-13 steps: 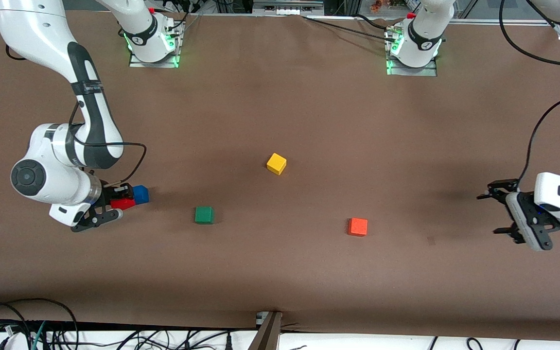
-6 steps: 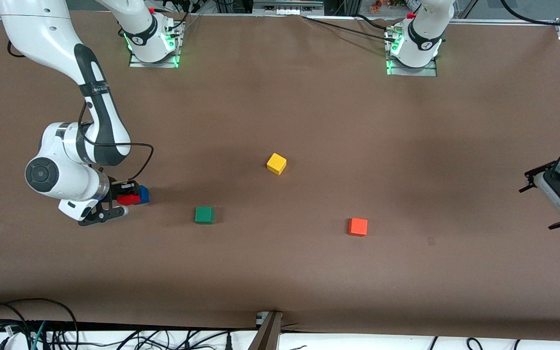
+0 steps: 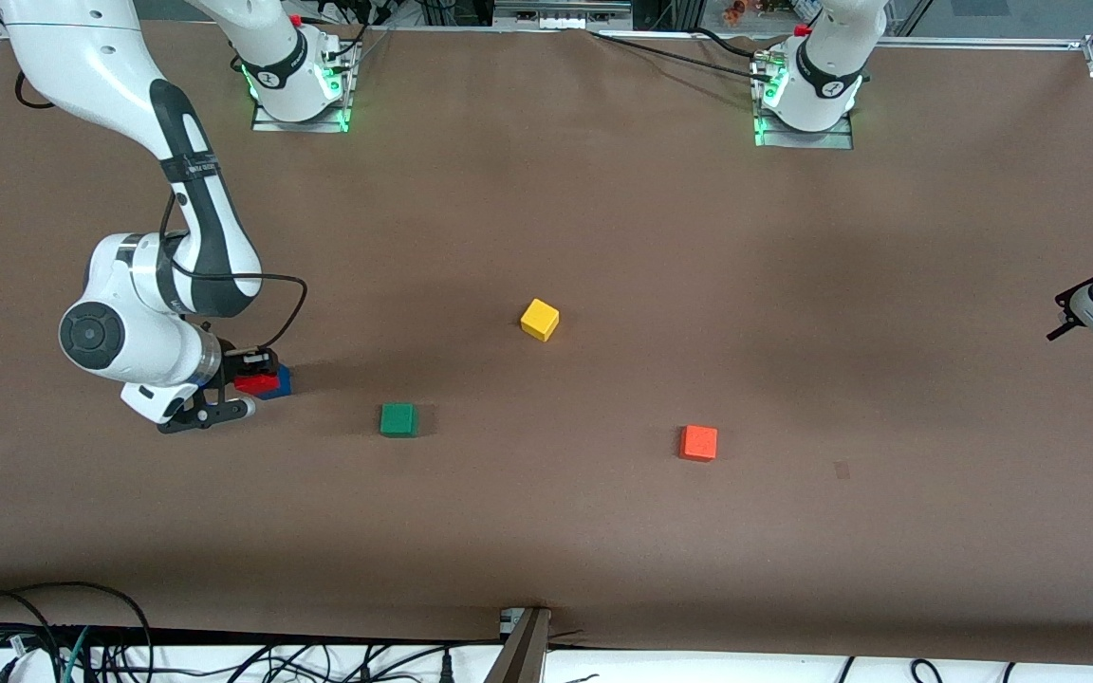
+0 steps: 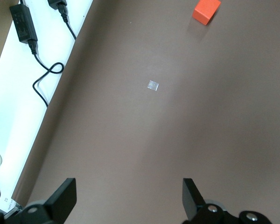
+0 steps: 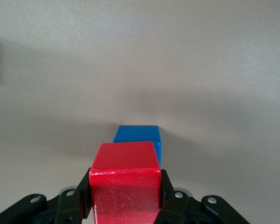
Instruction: Pass red block to right arm, stack on blue
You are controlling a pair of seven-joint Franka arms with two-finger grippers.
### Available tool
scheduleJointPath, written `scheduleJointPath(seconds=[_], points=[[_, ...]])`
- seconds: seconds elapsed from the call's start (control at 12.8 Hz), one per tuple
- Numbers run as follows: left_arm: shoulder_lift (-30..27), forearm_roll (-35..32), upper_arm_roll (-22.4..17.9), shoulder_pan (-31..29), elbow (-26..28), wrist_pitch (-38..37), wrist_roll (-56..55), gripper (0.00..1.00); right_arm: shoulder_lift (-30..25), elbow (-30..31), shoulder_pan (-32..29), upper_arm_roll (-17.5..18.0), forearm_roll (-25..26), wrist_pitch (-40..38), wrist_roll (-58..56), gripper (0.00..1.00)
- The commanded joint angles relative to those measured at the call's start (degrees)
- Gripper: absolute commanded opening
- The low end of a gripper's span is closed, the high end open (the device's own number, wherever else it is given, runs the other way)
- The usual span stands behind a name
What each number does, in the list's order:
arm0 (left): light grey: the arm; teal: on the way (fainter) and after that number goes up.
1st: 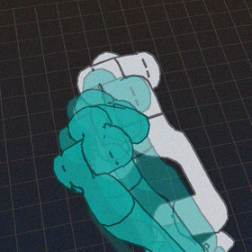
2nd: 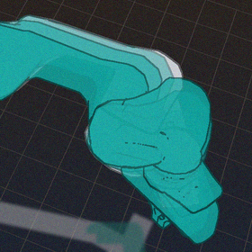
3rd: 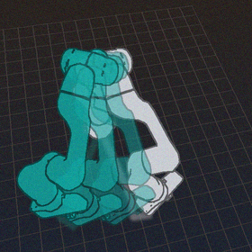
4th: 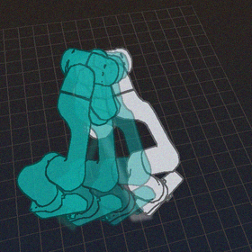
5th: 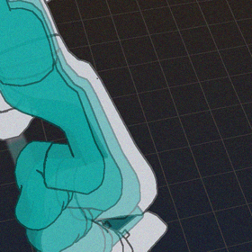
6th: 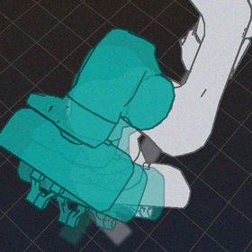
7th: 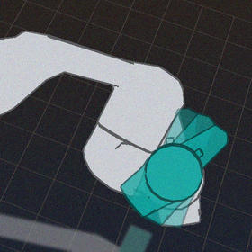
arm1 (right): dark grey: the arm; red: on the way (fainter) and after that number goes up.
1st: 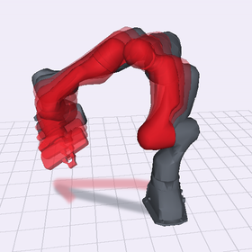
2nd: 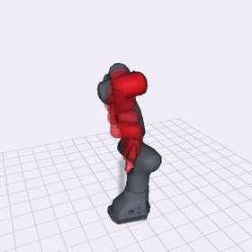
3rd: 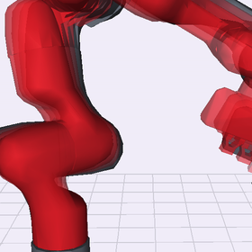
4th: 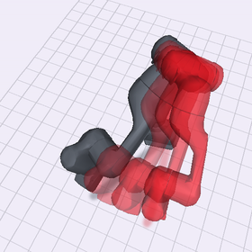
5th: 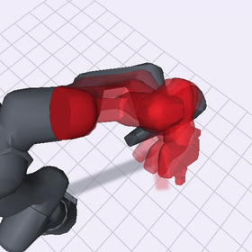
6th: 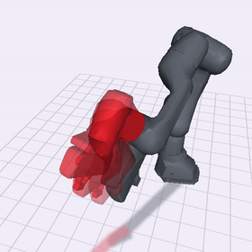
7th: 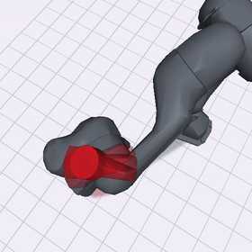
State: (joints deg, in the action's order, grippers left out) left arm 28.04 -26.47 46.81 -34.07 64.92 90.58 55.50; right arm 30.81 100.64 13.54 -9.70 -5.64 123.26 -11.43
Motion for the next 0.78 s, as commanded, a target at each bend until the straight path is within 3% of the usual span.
scheduleJointPath(seconds=[0.0,0.16,0.31,0.47,0.7], points=[[-3.9,-0.4,-0.2,1.8,-0.2,-0.9,-0.7,1.00,-2.1,2.7,0.3,-0.1,1.6,0.8,1.2,0.04],[-8.0,-1.1,-3.5,7.4,2.5,-1.4,-9.0,1.00,-2.0,2.8,0.3,-0.1,1.7,0.9,1.2,0.04],[-13.9,1.0,-13.6,16.4,6.7,-2.7,-22.1,1.00,-2.0,3.2,0.3,-0.1,2.1,1.0,1.3,0.04],[-20.6,7.5,-22.4,22.7,14.0,-2.3,-32.8,1.00,-2.0,3.2,0.3,-0.1,2.6,1.4,1.3,0.04],[-25.7,16.8,-31.3,27.1,20.9,-1.1,-43.3,1.00,-1.9,3.2,0.3,-0.1,3.0,1.7,1.3,0.04]])
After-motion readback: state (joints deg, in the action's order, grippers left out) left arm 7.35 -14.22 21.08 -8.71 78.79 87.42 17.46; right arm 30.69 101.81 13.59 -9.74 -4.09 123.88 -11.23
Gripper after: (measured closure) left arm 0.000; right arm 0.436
